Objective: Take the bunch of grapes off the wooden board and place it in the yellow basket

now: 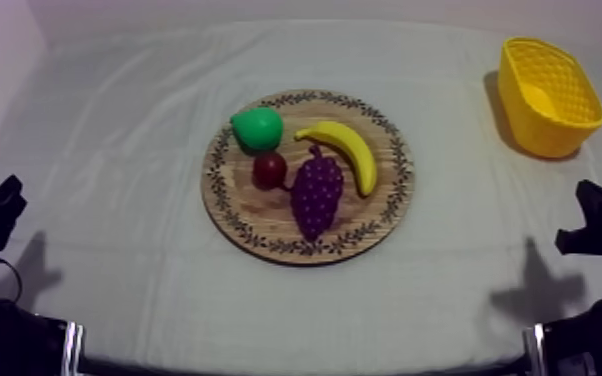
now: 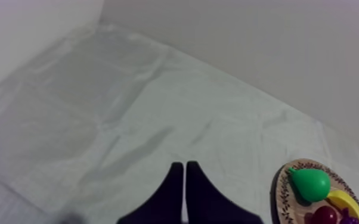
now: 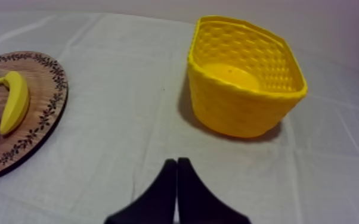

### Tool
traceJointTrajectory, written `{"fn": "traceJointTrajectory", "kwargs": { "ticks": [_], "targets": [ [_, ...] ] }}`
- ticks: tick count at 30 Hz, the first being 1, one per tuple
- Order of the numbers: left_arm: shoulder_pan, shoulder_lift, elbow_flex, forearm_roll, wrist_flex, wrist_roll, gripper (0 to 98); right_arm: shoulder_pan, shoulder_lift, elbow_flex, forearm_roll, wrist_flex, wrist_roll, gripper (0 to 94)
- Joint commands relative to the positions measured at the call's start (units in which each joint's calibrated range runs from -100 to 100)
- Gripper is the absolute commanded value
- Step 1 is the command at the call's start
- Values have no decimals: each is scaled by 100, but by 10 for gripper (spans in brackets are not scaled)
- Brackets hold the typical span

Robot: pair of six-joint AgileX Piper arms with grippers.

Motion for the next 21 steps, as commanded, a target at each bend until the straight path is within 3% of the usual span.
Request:
{"fn": "traceJointTrajectory", "kwargs": {
  "ticks": [1, 12, 21],
  "targets": [
    [-3, 5, 0, 1, -1, -4, 1, -52, -3, 0, 1, 0, -8, 6],
    [-3, 5, 0, 1, -1, -1, 1, -26, -1, 0, 5, -2, -229, 8],
    [-3, 5, 0, 1, -1, -1, 1, -188, 857, -527, 293, -236, -697, 5]
  ]
}}
